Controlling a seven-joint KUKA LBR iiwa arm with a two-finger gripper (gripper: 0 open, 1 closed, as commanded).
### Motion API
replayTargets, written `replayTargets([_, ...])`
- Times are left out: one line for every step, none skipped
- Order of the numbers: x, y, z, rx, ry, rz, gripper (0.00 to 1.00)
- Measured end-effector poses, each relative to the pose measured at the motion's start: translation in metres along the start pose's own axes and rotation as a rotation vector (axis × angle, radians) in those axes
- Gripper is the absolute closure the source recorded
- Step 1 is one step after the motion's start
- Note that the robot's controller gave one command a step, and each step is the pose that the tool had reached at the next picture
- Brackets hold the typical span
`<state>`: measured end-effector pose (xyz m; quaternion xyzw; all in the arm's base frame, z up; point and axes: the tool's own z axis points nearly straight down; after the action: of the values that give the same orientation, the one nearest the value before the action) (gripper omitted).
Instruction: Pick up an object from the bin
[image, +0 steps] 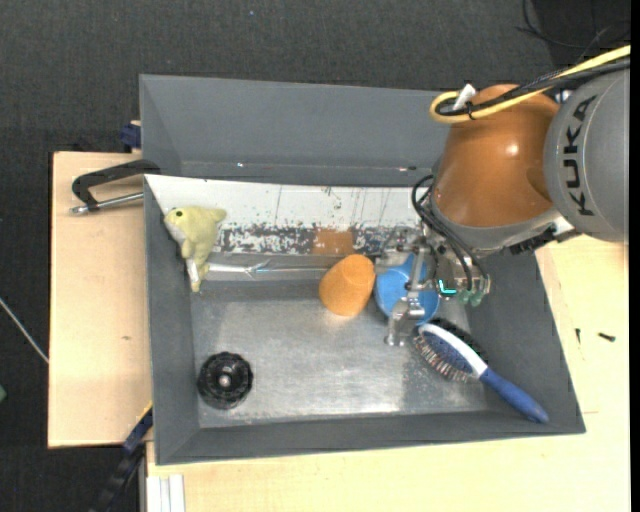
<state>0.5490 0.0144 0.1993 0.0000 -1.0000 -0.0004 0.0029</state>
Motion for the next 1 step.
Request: replayTargets([0.0365,0.0093,-0.0332,0.001,-0.007,-0.147,0.00])
